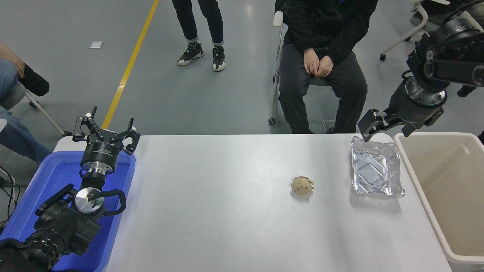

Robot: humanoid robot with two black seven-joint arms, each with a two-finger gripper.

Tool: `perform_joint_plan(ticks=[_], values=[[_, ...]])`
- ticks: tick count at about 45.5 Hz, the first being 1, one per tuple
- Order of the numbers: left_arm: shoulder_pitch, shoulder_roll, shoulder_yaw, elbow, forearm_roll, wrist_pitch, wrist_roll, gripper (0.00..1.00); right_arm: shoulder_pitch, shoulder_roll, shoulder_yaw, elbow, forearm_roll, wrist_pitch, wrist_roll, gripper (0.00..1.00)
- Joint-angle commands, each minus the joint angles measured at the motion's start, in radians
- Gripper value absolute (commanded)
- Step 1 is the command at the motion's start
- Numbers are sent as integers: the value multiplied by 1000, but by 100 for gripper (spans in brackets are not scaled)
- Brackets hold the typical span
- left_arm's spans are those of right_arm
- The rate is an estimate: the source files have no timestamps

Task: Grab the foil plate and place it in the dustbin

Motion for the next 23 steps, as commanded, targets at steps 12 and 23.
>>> perform_joint_plan(ticks=[12,23], values=[[0,0,1,0,2,0,1,99,0,1,0,-1,0,0,1,100],[0,0,1,0,2,0,1,99,-1,1,-2,0,0,0,1,100]])
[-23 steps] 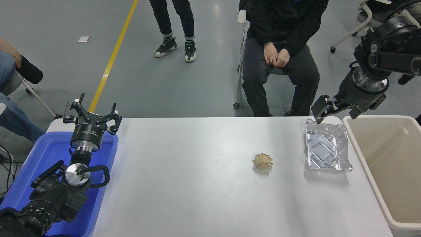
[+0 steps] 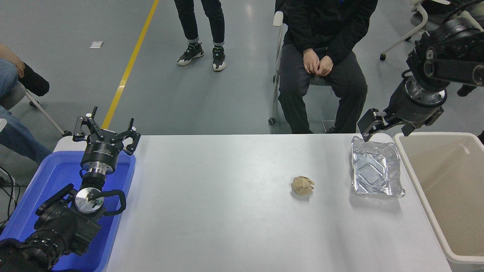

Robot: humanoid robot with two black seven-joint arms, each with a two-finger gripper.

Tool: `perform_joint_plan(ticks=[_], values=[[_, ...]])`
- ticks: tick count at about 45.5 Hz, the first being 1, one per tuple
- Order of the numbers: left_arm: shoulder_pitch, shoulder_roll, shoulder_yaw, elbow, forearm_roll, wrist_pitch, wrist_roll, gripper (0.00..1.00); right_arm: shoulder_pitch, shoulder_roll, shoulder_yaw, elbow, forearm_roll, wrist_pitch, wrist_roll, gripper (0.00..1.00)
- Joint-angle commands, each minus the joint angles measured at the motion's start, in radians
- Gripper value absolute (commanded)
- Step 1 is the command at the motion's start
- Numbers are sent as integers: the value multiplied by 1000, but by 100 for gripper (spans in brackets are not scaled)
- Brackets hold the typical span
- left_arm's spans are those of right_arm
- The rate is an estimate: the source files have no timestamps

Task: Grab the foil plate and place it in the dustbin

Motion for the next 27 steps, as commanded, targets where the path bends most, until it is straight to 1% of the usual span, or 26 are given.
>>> perform_joint_plan(ticks=[1,27], values=[[0,0,0,0,0,-1,-1,99,-1,1,-1,0,0,0,-1,100],[0,0,0,0,0,-1,-1,99,6,-16,-10,-1,0,0,-1,100]])
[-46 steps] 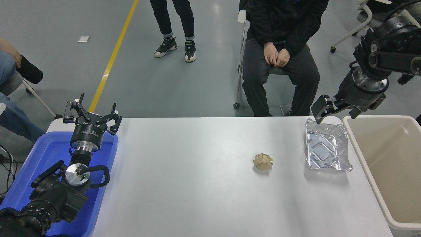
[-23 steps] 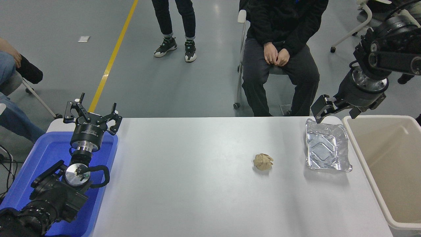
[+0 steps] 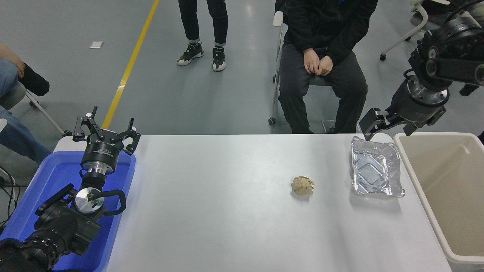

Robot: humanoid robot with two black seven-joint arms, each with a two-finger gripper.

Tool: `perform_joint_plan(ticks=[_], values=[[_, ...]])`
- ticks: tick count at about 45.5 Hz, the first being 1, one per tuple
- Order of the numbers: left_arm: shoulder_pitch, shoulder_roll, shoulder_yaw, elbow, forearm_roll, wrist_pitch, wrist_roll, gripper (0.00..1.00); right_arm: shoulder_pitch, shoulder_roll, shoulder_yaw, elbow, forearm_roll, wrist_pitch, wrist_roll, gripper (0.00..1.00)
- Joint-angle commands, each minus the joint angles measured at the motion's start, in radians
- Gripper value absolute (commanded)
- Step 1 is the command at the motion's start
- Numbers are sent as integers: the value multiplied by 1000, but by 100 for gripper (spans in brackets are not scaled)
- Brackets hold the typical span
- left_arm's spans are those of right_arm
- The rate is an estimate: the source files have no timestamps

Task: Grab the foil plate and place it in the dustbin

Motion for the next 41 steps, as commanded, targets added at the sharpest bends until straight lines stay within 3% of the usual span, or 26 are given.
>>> perform_joint_plan(ticks=[1,8,16,41], values=[[0,0,0,0,0,1,0,99,-1,-4,-4,0,0,0,0,100],[0,0,0,0,0,1,1,99,-7,-4,7,-9,8,0,0,100],[0,0,0,0,0,1,0,99,-14,-4,10,-42,104,0,0,100],[0,0,0,0,0,1,0,99,-119,-2,-36,-125,98,0,-1,100]])
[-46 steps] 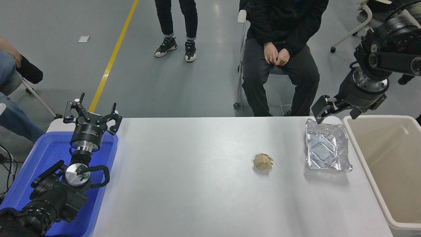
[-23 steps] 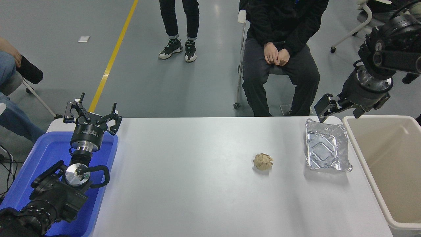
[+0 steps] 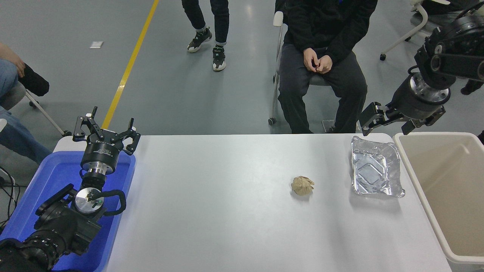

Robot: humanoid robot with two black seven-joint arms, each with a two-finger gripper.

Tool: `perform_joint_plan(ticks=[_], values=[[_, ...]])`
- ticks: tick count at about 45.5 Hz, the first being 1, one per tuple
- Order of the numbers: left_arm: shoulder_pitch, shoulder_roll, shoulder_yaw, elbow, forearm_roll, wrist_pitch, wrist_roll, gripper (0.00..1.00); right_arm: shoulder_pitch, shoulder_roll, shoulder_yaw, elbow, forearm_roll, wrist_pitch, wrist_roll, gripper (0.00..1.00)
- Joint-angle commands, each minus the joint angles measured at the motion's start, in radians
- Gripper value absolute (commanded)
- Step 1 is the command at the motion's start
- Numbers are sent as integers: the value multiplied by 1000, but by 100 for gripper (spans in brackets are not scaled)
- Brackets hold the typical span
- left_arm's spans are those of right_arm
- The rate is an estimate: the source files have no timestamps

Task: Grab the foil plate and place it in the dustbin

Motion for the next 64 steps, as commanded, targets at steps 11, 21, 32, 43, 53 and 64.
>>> perform_joint_plan(ticks=[11,21,32,43,53,64], values=[[0,0,0,0,0,0,1,99,-139,0,-85,-69,-19,0,-1,100],[0,0,0,0,0,0,1,99,-224,-38,-96,-71,-16,-233,-1,100],[0,0,0,0,0,0,0,99,-356,-34,-9,-150,-18,-402,-1,100],[0,0,0,0,0,0,0,99,-485,1,4,-282,-15,-420,-1,100],[0,0,0,0,0,0,1,99,-669,-5,145,-450,-15,-422,-1,100],[0,0,0,0,0,0,0,99,-763,-5,194,-563,-16,-423,-1,100]])
